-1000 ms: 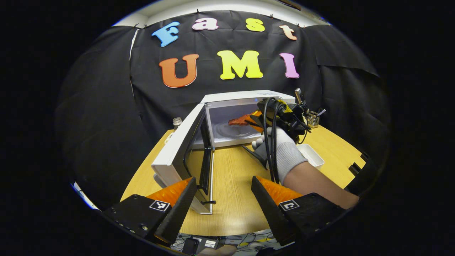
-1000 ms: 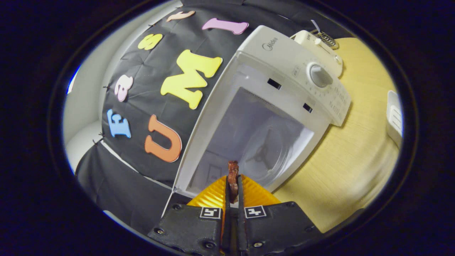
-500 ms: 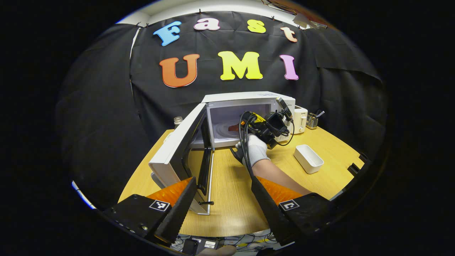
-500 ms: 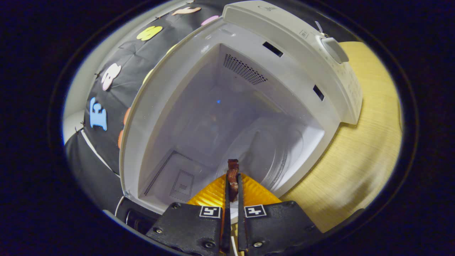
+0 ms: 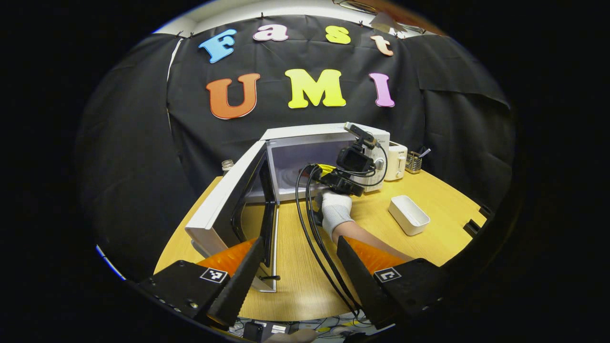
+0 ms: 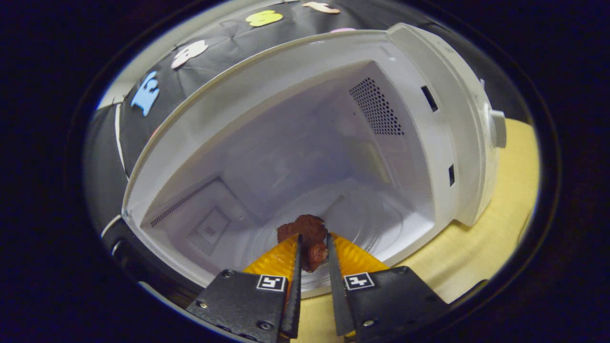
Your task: Open the microwave oven with the left hand, put the food in, and close the microwave oven.
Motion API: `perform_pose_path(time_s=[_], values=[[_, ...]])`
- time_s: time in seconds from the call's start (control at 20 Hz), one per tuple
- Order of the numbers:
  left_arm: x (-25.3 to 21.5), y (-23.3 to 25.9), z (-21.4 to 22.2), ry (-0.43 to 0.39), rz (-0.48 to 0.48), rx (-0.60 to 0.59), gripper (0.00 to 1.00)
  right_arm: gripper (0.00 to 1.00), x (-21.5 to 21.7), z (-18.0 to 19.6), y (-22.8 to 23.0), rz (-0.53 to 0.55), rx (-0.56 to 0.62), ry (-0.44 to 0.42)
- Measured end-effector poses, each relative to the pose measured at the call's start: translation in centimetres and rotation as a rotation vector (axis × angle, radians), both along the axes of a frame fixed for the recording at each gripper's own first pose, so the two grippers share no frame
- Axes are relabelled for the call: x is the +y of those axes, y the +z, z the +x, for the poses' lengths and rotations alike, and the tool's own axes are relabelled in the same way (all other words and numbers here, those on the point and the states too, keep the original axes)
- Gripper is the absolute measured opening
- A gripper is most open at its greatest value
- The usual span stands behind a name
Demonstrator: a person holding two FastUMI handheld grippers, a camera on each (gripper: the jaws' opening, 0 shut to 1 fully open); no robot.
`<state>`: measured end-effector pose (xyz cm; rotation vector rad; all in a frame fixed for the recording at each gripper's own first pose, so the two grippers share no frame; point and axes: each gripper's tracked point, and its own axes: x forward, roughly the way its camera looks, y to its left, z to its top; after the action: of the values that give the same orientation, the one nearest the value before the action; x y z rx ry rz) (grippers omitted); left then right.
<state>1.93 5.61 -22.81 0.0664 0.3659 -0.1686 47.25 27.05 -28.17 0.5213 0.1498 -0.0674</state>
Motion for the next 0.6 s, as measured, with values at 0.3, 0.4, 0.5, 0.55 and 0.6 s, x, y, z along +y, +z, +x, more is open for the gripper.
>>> perform_pose_path(time_s=[0.3,0.4,0.5,0.55,0.6], values=[[-0.2,0.5,0.5,0.014,-0.021,0.005,0.95,0.70,-1.3,-1.3,0.7,-0.096,-0.024,-0.003],[-0.3,0.8,0.4,0.019,-0.018,0.000,0.95,0.88,-1.3,-2.2,1.4,-0.111,-0.015,0.013],[-0.5,1.8,0.3,0.023,-0.033,-0.003,0.95,0.93,-0.9,-4.2,2.1,-0.185,-0.003,0.038],[-0.8,2.9,0.4,0.021,-0.042,-0.017,0.96,0.96,-1.0,-5.4,2.8,-0.208,-0.001,0.043],[-1.0,3.8,0.4,0.022,-0.047,-0.029,0.95,0.98,-1.1,-6.6,3.7,-0.222,-0.004,0.050]])
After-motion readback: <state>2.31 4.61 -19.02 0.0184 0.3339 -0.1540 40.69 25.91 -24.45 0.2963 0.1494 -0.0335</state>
